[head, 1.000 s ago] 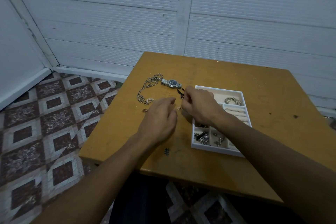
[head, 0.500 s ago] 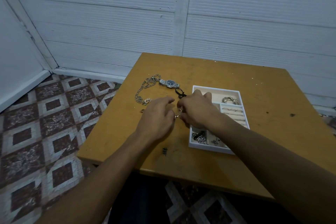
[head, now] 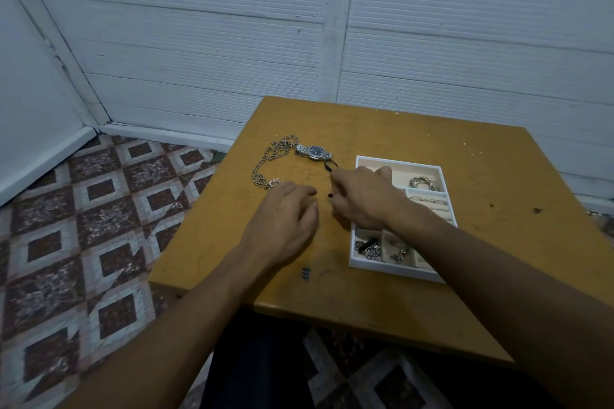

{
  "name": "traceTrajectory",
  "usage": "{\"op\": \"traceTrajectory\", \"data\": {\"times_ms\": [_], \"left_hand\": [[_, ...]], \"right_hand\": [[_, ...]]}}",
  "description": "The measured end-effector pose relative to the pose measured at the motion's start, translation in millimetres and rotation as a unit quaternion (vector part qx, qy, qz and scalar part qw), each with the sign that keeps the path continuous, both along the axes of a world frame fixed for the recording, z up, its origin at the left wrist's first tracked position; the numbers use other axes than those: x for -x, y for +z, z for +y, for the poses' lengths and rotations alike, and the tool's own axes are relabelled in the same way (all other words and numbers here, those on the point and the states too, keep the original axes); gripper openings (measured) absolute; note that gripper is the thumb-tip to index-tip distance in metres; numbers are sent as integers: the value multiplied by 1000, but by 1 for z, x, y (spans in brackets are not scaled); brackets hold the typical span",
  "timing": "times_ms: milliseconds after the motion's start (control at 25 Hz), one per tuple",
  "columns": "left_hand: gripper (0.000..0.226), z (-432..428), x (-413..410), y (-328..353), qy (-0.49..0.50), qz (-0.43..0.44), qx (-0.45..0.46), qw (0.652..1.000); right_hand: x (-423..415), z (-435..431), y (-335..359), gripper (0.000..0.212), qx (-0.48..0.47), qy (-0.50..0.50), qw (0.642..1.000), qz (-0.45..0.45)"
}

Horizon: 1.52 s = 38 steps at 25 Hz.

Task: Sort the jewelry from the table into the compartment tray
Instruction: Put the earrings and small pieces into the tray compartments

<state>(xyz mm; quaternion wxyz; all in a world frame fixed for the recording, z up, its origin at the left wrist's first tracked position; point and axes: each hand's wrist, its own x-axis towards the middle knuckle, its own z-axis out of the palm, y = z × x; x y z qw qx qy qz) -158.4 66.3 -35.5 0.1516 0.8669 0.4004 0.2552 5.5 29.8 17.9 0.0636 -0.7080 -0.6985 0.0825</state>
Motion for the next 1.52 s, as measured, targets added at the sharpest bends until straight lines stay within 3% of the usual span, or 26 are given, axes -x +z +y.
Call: {"op": "traceTrajectory", "data": {"times_ms": [120, 240, 520, 600, 720, 800, 960, 1280, 1520], "left_hand": [[38, -4, -6, 4, 17, -30, 54, 998], [39, -12, -14, 9, 10, -42, 78, 996], [33, -24, -30, 26, 10, -163, 162, 973], [33, -25, -38, 31, 29, -217, 244, 945], [29, -27, -51, 40, 49, -357, 432, 827], [28, -29, -54, 45, 40, -410, 483, 772], [31, -30, -56, 50, 29, -453, 535, 713], [39, -26, -57, 43, 4, -439, 612, 658], [40, -26, -62, 45, -2, -425, 616, 663]], "right_hand": [[-11, -4, 15, 16, -11, -25, 993, 112], [-18, -9, 25, 8, -23, -41, 981, 186], [-26, -14, 34, 5, -38, -59, 968, 239], [-26, -15, 37, 6, -40, -58, 968, 242], [-27, -16, 40, 9, -42, -51, 969, 237], [-27, -17, 42, 9, -42, -48, 971, 232], [-29, -19, 46, 9, -47, -48, 971, 229], [-33, -22, 48, 4, -42, -53, 972, 227], [-41, -25, 49, 7, -40, -60, 973, 220]]}}
